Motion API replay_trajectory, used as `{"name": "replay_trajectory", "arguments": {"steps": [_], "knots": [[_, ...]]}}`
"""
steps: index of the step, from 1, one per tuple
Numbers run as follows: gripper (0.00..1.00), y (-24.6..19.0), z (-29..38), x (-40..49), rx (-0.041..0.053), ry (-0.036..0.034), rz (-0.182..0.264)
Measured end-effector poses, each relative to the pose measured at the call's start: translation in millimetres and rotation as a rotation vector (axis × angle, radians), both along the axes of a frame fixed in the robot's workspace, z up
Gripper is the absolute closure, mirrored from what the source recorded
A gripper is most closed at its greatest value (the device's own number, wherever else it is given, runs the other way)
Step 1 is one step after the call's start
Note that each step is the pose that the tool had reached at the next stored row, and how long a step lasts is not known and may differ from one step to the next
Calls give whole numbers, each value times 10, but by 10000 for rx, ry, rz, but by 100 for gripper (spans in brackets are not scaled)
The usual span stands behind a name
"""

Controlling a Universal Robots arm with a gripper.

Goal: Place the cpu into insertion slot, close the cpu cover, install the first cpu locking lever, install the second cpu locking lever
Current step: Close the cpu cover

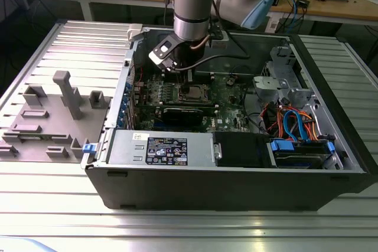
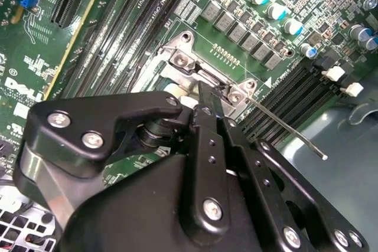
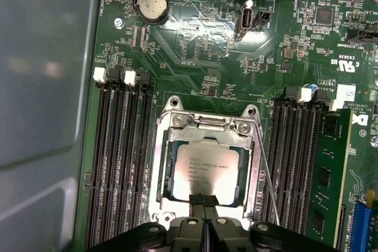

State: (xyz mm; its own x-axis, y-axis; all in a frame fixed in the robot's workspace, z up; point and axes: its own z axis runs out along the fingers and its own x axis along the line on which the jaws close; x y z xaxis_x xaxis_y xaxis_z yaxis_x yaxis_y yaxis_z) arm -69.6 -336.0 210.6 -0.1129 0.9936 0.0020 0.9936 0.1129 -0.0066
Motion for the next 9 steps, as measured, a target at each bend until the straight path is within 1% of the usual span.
{"name": "replay_trajectory", "arguments": {"steps": [1,6,7,9], "knots": [[89,0,9,0,2,-1,0],[89,0,10,6,-2,1,3],[89,-1,11,16,-11,2,2],[89,0,9,81,-20,1,1]]}}
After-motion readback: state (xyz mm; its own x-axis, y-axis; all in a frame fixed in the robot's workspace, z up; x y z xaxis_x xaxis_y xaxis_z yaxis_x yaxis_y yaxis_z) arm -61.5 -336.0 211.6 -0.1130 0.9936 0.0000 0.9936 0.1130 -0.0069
